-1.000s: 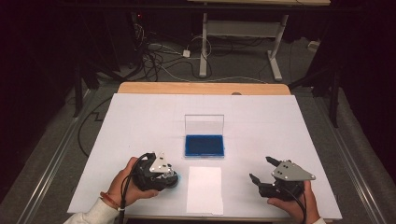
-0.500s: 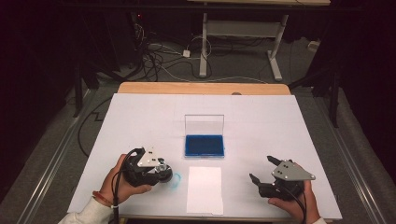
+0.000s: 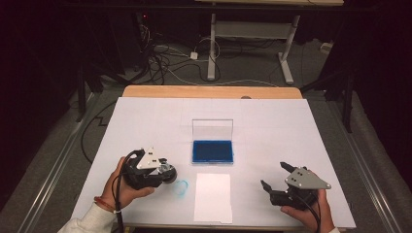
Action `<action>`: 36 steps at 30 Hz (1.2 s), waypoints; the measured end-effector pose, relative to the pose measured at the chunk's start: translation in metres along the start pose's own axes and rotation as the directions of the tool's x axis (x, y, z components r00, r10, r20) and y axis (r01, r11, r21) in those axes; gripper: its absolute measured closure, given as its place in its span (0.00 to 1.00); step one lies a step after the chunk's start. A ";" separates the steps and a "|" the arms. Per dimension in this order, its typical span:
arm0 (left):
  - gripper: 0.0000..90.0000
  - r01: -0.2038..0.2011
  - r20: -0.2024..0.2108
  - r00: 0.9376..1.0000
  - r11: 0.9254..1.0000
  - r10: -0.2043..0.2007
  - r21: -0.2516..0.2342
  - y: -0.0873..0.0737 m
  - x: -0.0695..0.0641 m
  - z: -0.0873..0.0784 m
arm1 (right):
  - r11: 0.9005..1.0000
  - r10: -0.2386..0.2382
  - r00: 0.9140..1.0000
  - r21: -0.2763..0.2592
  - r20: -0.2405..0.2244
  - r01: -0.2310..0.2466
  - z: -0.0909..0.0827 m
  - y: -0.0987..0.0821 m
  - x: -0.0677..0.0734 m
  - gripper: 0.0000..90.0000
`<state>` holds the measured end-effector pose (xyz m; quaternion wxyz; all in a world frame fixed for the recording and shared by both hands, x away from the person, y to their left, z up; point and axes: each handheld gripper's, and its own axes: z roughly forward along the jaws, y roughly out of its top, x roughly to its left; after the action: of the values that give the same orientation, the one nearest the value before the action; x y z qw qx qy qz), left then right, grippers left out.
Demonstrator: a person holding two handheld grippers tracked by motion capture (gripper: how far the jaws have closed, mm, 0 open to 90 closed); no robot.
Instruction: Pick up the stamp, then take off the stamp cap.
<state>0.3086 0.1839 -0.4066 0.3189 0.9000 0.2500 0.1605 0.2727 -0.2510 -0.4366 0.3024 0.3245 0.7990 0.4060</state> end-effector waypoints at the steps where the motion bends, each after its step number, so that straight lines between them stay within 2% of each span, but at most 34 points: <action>1: 0.61 0.002 -0.002 1.000 1.000 -0.002 -0.002 0.000 0.001 0.000 | 1.000 0.003 1.000 -0.002 0.006 -0.003 0.000 0.000 0.000 0.18; 15: 0.61 0.035 -0.026 0.999 0.998 -0.036 -0.044 0.001 0.010 -0.005 | 1.000 0.008 1.000 -0.002 -0.005 -0.008 0.003 -0.001 -0.002 0.18; 26: 0.61 0.018 -0.016 1.000 0.999 -0.019 -0.035 0.001 0.009 -0.004 | 1.000 0.006 1.000 -0.009 -0.012 -0.006 0.001 -0.001 -0.002 0.19; 36: 0.61 0.027 -0.023 0.999 0.998 -0.028 -0.051 0.002 0.009 -0.004 | 1.000 -0.005 1.000 0.002 -0.025 0.005 0.002 -0.002 -0.002 0.20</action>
<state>0.3145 0.1893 -0.4009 0.3408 0.8862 0.2619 0.1731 0.2749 -0.2523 -0.4388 0.2933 0.3176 0.8039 0.4084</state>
